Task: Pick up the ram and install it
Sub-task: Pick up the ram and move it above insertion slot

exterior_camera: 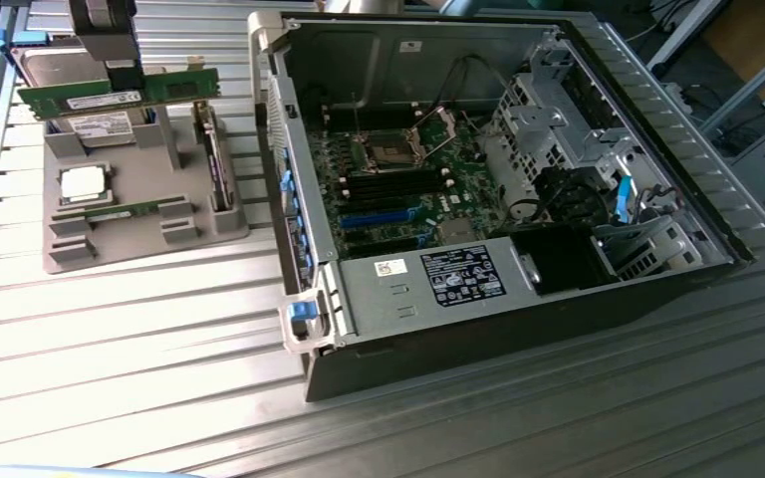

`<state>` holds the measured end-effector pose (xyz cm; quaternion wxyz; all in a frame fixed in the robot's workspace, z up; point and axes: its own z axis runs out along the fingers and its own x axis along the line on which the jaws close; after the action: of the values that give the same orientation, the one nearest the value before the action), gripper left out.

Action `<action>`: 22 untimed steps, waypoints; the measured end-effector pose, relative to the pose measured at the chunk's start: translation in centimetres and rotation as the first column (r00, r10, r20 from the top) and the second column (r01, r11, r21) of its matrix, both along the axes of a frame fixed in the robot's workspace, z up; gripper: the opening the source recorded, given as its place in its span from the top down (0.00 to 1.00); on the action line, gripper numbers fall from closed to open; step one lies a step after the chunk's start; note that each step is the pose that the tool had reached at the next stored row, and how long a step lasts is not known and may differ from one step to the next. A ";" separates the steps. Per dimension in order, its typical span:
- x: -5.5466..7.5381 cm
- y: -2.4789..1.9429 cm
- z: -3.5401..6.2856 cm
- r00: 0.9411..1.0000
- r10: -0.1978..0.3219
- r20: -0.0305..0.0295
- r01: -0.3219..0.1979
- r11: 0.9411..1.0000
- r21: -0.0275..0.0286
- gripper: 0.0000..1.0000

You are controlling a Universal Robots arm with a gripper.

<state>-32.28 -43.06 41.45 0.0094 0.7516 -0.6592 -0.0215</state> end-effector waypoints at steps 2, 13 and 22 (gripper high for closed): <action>0.3 0.00 0.00 1.000 0.000 0.000 0.000 1.000 0.000 0.87; 1.8 0.00 0.00 1.000 0.000 0.000 0.000 1.000 -0.001 0.87; 3.0 0.00 0.00 1.000 0.000 0.000 0.000 1.000 -0.003 0.87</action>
<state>-29.24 -43.06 41.45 0.0104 0.7516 -0.6592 -0.0206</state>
